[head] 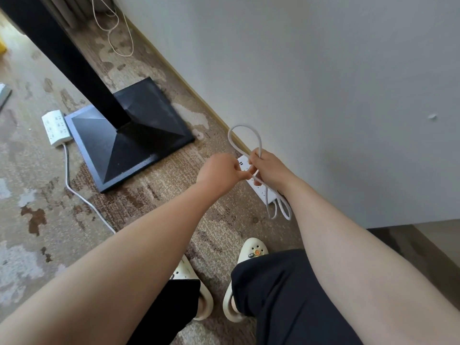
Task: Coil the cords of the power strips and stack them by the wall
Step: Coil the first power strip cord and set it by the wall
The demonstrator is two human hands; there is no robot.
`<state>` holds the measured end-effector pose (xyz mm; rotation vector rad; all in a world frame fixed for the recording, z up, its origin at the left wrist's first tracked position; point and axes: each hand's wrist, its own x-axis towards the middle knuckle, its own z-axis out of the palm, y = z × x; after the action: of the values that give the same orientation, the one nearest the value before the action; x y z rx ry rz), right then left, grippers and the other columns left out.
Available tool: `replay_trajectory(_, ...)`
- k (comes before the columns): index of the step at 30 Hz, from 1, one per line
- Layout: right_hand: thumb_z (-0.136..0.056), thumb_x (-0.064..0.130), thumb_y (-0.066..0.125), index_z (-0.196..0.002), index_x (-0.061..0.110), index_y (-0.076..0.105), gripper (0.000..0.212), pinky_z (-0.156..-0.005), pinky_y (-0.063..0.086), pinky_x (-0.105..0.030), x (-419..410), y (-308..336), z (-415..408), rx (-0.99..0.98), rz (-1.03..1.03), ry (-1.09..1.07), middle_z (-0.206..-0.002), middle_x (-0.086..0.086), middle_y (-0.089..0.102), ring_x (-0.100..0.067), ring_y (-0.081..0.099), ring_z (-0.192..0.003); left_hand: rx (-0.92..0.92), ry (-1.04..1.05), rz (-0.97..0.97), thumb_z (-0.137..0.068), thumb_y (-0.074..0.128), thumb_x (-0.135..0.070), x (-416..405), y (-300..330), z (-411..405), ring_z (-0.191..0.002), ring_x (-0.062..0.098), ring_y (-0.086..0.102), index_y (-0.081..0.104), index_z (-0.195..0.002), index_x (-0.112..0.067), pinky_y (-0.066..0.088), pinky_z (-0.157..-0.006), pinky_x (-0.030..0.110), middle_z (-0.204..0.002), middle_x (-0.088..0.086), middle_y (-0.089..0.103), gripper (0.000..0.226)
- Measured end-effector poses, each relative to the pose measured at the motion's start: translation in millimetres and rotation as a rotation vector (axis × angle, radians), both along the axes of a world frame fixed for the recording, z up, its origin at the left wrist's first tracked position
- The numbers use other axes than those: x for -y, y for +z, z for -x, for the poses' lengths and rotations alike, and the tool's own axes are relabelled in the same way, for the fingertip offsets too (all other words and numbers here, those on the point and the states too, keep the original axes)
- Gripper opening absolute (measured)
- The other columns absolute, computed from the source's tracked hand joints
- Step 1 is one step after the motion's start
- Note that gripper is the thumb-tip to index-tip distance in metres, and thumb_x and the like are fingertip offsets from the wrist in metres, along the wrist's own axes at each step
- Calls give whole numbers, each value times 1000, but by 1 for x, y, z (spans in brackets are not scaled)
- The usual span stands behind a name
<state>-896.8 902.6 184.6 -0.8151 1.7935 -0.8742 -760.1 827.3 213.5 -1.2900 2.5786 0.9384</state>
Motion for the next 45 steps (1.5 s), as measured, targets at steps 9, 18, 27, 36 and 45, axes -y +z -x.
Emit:
replay_trajectory(9,-103,26,37,-82,15,49,27,-46,32,-25,7,-11,1,-110,-74,14,-62,0,50,-13,40,-49,-50,14,-71,-86,68,-35,-8,-5,15,-49,16,43,51,-56,-11,37,-49,29,-55,2,50,43)
replay_trajectory(18,-103,27,37,-81,16,54,30,-55,36,-27,0,-23,29,-312,-30,-105,-75,-1,54,-17,47,-67,-48,41,-280,-96,56,-33,29,-22,-76,-58,12,46,68,-83,-23,40,-57,27,-69,-1,55,20)
replay_trajectory(27,-91,72,42,-82,19,58,56,-51,31,-25,-5,-17,17,-76,-71,61,-64,4,45,-12,38,-54,-245,132,-155,-94,58,-30,45,18,-43,-35,1,32,73,-84,-20,29,-37,16,-55,-6,49,21)
replay_trajectory(36,-97,53,49,-66,22,53,44,-48,32,-25,-19,-15,37,-82,-11,-209,-51,9,45,-9,37,-45,-122,144,-212,-98,50,-36,36,-22,-89,-48,7,40,68,-89,-25,35,-47,20,-66,-5,55,23)
replay_trajectory(45,-103,44,37,-72,17,53,45,-56,36,-30,-8,-14,22,-153,0,-353,-61,0,48,-15,44,-53,-351,326,-221,-97,51,-31,32,-1,-69,-37,-1,33,69,-86,-21,29,-35,13,-53,-11,52,23)
